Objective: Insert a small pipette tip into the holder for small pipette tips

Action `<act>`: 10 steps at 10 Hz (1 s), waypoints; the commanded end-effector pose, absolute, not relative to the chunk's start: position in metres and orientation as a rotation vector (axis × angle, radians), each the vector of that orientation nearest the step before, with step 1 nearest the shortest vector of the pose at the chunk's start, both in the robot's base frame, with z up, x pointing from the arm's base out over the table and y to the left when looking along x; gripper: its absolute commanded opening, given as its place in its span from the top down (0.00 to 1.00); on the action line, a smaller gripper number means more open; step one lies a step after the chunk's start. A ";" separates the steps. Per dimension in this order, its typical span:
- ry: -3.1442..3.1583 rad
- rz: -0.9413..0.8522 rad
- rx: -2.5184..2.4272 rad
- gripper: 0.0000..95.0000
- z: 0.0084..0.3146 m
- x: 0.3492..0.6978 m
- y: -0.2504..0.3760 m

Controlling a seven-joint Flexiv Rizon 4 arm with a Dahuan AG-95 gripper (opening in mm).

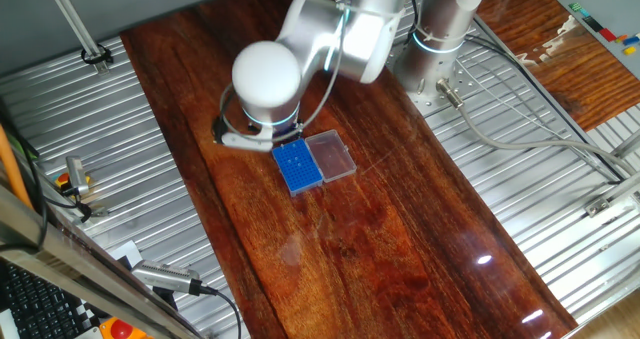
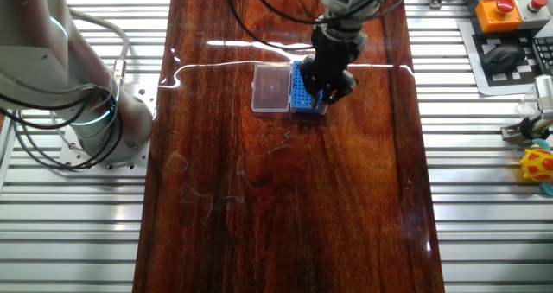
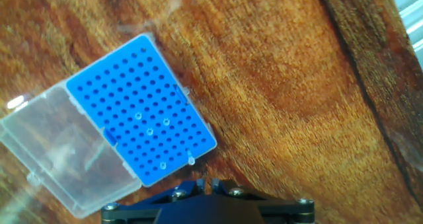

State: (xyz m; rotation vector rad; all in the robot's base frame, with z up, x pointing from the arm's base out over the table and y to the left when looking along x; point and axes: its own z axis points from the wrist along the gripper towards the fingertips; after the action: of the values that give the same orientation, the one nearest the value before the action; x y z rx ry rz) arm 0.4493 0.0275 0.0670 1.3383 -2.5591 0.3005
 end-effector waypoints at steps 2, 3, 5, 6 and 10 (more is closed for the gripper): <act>-2.607 0.245 1.319 1.00 0.064 0.450 0.031; -2.614 0.238 1.324 1.00 0.063 0.448 0.030; -2.621 0.247 1.328 1.00 0.056 0.441 0.030; -2.624 0.250 1.327 1.00 0.054 0.440 0.030; -2.640 0.242 1.312 1.00 0.052 0.444 0.034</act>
State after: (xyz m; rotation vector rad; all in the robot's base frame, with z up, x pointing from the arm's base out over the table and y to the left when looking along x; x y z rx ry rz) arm 0.4456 0.0351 0.0517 1.3118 -2.6394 0.2412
